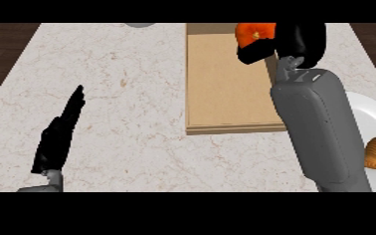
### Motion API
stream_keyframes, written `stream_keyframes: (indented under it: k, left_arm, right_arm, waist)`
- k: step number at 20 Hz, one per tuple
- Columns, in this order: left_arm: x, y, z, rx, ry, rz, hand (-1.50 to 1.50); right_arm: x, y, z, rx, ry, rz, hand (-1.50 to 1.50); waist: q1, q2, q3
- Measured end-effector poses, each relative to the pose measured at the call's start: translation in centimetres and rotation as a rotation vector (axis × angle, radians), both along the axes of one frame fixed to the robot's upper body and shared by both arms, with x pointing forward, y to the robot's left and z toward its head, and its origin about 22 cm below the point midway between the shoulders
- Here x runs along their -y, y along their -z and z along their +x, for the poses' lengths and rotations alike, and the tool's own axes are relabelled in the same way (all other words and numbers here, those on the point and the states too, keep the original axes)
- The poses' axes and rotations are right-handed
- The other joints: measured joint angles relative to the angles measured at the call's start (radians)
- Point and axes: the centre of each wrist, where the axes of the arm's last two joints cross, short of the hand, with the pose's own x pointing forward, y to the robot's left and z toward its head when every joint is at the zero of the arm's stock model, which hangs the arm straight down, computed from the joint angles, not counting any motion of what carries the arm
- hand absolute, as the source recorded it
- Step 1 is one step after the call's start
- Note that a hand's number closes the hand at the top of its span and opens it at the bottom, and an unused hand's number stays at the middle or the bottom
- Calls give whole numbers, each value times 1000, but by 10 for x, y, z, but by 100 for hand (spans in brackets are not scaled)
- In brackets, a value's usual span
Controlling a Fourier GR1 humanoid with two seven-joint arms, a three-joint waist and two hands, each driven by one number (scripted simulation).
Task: Pick the squash from the plate and place it in the cardboard box
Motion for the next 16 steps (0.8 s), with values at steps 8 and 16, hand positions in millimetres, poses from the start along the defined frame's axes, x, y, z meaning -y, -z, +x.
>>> stream_keyframes:
  k: [8,16]
  left_arm:
    - [-3,1,5,9,3,6,0]
    - [5,-3,6,12,16,4,0]
  right_arm:
    - [-13,40,56,-127,20,14,150]
    - [-3,84,85,-160,72,109,-150]
  waist:
    - [6,3,0]
    - [15,8,1]
